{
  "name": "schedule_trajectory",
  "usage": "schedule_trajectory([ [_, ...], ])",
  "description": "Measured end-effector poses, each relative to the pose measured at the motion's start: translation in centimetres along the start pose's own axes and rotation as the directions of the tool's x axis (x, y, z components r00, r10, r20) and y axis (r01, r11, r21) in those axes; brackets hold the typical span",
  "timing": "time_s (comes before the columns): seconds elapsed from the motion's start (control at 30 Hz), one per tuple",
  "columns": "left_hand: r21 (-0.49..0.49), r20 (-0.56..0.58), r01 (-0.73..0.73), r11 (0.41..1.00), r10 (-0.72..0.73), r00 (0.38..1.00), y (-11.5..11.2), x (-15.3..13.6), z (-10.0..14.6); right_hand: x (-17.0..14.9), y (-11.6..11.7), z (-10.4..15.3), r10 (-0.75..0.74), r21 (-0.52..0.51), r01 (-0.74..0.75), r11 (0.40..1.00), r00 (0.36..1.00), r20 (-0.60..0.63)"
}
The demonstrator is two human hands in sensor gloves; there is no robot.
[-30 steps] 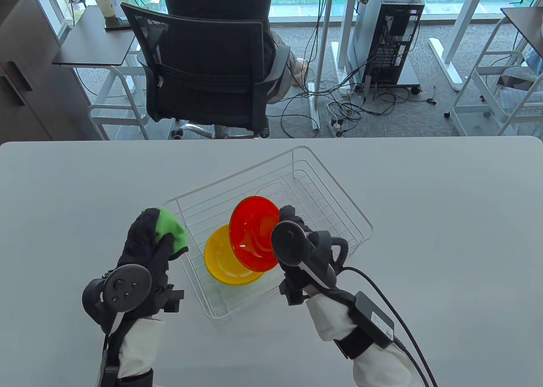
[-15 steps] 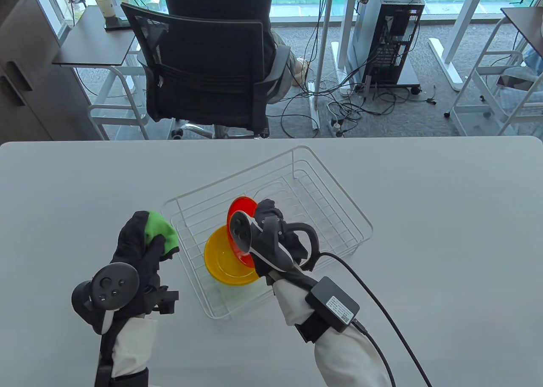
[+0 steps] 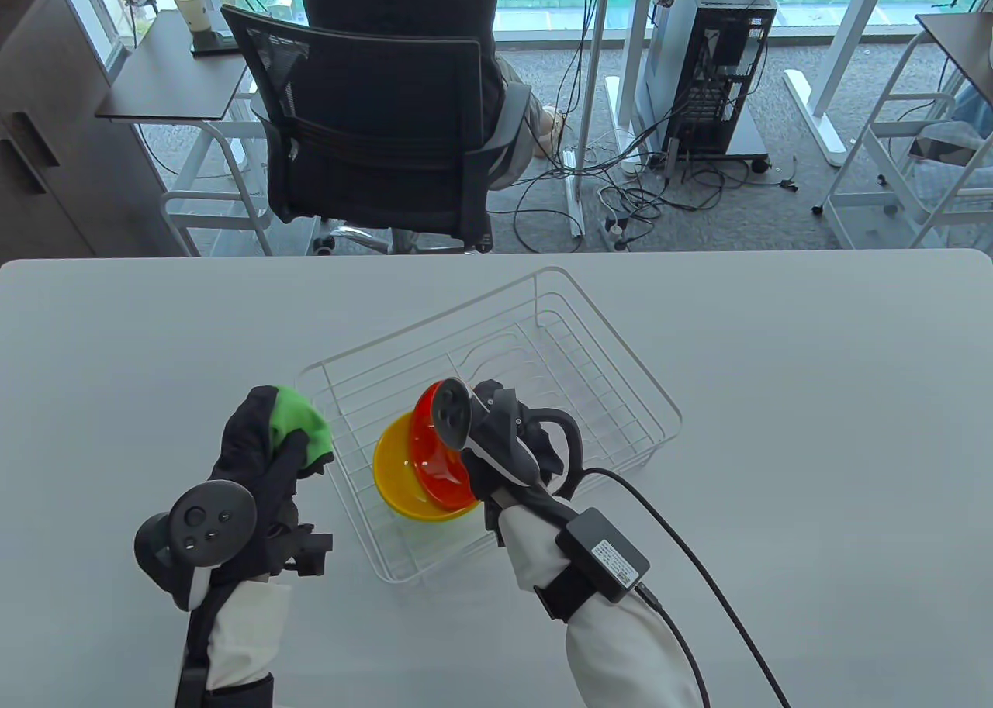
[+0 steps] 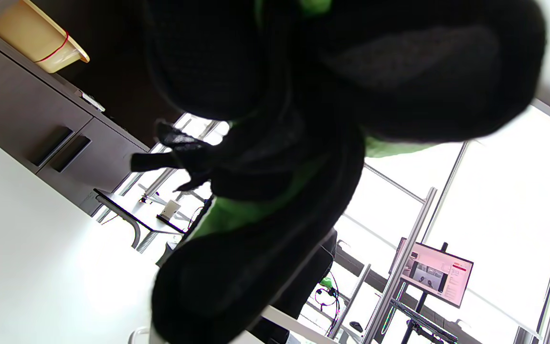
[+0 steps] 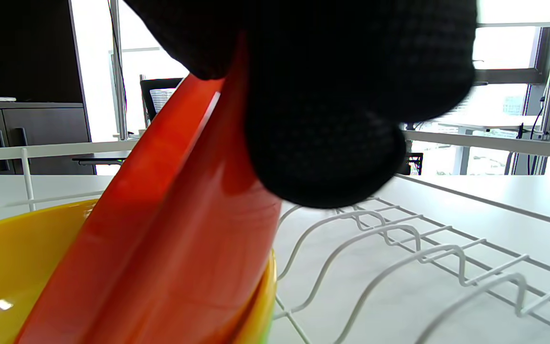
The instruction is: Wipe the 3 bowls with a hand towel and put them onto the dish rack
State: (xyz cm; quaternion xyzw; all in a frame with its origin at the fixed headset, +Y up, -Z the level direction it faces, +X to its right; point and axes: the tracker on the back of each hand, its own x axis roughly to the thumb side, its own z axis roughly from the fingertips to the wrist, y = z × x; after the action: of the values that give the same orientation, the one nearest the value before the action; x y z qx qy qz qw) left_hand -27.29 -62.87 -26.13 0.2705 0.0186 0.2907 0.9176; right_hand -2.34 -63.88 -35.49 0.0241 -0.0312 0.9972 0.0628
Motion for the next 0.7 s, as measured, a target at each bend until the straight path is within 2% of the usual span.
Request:
schedule_trajectory([
  [0.1, -0.010, 0.004, 0.001, 1.000, -0.001, 1.000, -0.2, 0.1, 0.0, -0.5, 0.3, -0.4, -0.021, 0.045, 0.023, 0.999, 0.998, -0.051],
  [0.27, -0.029, 0.006, 0.002, 1.000, -0.002, 1.000, -0.6, 0.1, 0.0, -0.9, 1.1, -1.4, 0.018, 0.195, 0.011, 0.981, 0.989, -0.146],
  [0.7, -0.041, 0.008, -0.005, 0.999, 0.005, 1.000, -0.9, 0.2, 0.1, -0.6, 2.6, -2.6, 0.140, 0.355, -0.065, 0.933, 0.972, -0.191],
])
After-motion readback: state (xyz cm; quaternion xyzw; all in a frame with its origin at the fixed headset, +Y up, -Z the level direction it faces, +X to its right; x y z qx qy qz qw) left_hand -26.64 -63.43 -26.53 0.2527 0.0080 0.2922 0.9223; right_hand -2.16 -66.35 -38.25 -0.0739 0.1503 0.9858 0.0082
